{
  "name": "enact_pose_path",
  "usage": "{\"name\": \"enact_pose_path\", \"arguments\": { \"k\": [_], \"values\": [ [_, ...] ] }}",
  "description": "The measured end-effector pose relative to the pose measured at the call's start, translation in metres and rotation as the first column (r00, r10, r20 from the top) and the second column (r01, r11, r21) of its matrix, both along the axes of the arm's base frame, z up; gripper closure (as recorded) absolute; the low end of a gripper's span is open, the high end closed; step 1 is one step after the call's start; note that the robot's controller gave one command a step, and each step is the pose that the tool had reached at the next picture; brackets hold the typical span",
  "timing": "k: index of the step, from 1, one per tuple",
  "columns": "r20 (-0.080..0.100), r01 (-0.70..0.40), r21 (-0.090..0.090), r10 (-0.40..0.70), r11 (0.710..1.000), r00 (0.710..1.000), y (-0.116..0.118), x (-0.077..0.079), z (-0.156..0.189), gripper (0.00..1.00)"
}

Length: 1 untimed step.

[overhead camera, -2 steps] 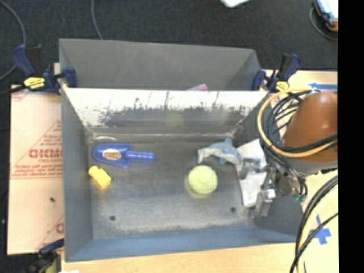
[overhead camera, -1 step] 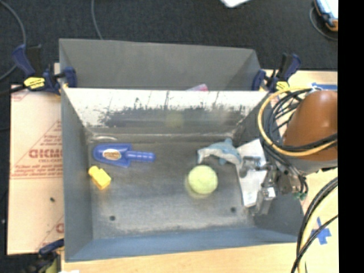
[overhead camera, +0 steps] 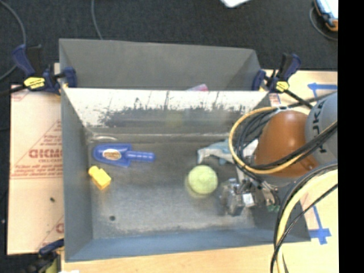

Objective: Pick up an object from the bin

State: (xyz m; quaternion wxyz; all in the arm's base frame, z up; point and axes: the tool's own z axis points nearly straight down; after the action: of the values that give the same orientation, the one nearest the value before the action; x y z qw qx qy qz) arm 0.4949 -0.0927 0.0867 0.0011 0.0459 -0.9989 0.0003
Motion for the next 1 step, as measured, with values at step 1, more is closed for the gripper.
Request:
{"name": "enact_pose_path", "arguments": {
  "k": [1],
  "values": [
    [0.0,-0.002,0.0,0.002,1.0,1.0,-0.0001,0.0001,0.0001,0.0]
  ]
}}
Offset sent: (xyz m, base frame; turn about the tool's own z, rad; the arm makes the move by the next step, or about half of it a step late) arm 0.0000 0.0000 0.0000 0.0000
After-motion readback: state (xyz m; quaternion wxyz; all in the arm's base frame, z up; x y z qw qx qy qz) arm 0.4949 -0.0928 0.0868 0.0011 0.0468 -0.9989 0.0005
